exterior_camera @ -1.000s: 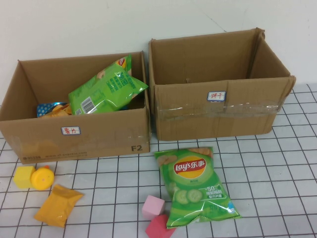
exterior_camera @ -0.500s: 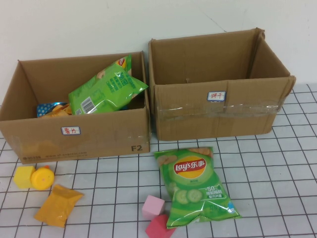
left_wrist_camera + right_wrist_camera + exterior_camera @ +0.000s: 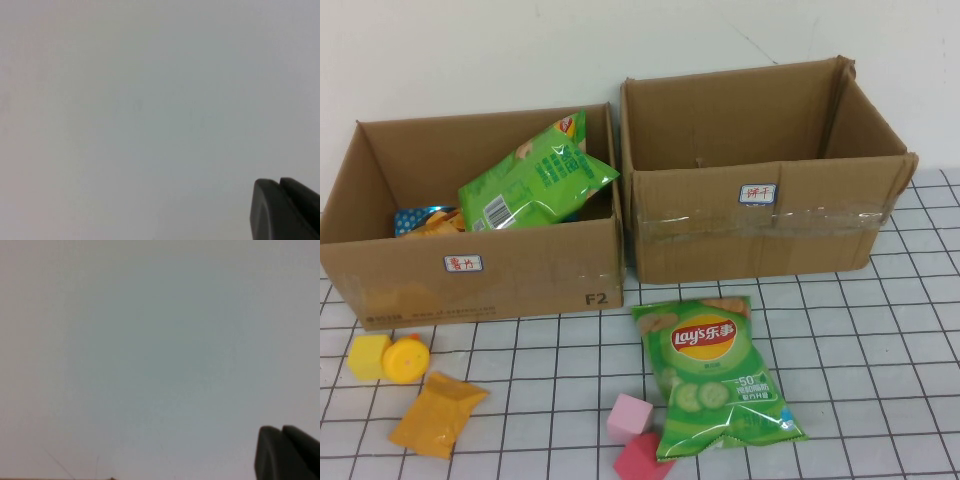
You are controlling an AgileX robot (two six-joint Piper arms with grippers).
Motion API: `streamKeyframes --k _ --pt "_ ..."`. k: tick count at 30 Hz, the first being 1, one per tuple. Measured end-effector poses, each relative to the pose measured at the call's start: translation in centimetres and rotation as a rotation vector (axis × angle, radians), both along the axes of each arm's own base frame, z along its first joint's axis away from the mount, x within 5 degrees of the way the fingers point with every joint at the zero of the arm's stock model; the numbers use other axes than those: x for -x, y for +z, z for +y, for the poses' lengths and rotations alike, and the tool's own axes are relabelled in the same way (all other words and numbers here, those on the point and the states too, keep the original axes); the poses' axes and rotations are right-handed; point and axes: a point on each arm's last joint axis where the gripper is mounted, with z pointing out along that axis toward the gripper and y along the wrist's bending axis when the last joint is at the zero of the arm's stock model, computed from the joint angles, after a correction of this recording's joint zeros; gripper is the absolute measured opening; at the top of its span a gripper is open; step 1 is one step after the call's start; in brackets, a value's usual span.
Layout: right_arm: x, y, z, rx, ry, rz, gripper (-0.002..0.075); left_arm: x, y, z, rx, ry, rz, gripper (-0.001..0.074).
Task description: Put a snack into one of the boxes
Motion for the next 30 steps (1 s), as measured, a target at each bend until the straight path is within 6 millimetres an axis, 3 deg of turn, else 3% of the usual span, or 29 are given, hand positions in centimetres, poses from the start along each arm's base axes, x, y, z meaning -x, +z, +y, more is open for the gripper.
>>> streamKeyframes --k 3,8,12,20,30 --pt "0.2 2.0 0.1 0.061 -0.023 0.118 0.0000 0.2 2.0 -0.2 -0.037 -0.010 0.149 -0.0001" --pt "1.2 4.9 -0.1 0.141 -0.088 0.238 0.0000 1.6 5.6 -0.3 -0.046 -0.017 0.244 -0.0001" --pt "0.4 5.9 -0.5 0.142 -0.115 0.417 0.0000 1.2 6.6 -0.4 -0.044 -0.023 0.402 -0.0001" --pt "-3.8 3.8 0.0 0.162 -0.012 0.888 0.0000 -2.6 3.3 -0.6 0.011 -0.073 0.915 -0.0001" --pt "-8.1 0.5 2.8 0.309 0.389 1.173 0.0000 -7.2 -0.8 -1.6 0.129 -0.184 1.332 -0.0001"
